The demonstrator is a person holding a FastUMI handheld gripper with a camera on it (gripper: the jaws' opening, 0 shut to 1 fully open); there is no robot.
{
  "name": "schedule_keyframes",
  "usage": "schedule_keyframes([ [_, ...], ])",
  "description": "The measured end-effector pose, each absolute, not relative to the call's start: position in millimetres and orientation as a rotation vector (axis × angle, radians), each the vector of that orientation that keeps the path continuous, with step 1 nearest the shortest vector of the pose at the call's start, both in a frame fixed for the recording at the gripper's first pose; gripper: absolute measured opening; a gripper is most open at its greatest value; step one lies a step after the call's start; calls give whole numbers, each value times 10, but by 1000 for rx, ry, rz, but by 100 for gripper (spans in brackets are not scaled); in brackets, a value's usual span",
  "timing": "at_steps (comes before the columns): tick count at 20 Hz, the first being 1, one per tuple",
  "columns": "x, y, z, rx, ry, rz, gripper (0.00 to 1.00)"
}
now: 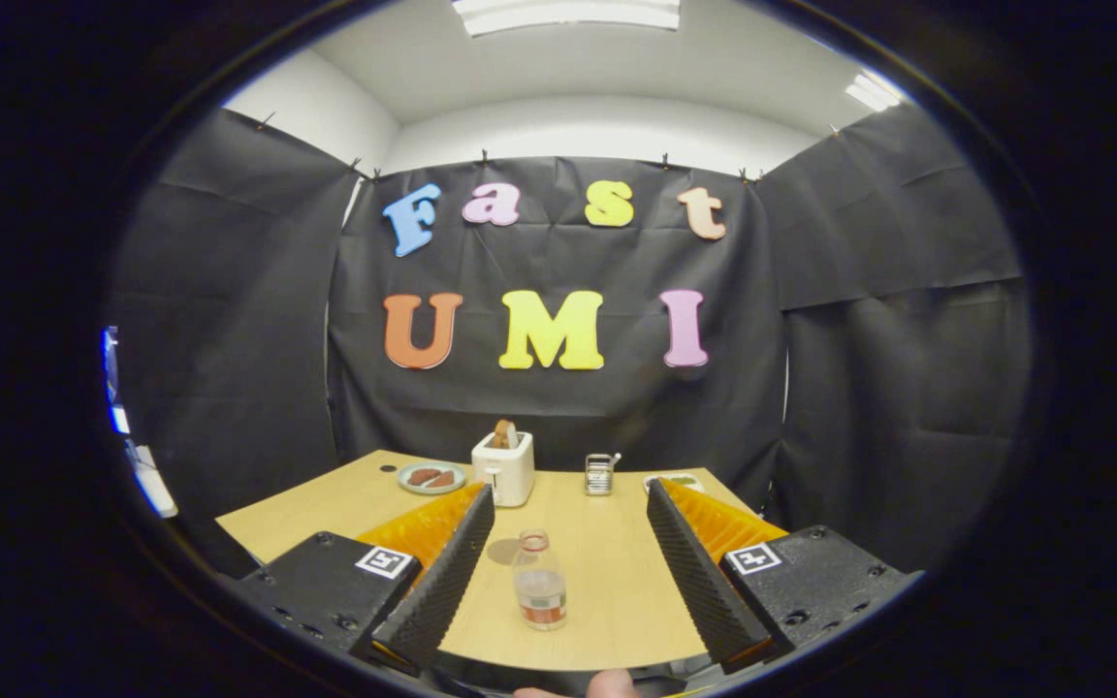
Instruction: Take the bottle from table, then pour the juice into the cup, finally place the bottle on the coaster
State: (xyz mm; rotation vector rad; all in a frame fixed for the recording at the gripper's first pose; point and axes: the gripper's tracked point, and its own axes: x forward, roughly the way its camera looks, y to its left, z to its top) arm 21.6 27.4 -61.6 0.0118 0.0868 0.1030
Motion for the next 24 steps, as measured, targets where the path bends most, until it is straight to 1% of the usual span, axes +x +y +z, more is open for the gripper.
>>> schedule_keyframes([
  [4, 273, 381, -978, 1, 121, 123, 100],
  [13, 458, 640, -2033, -14, 287, 172, 100],
  [20, 778, 615, -2711, -32, 381, 143, 100],
  [24, 974, 607, -2909, -15, 398, 121, 100],
])
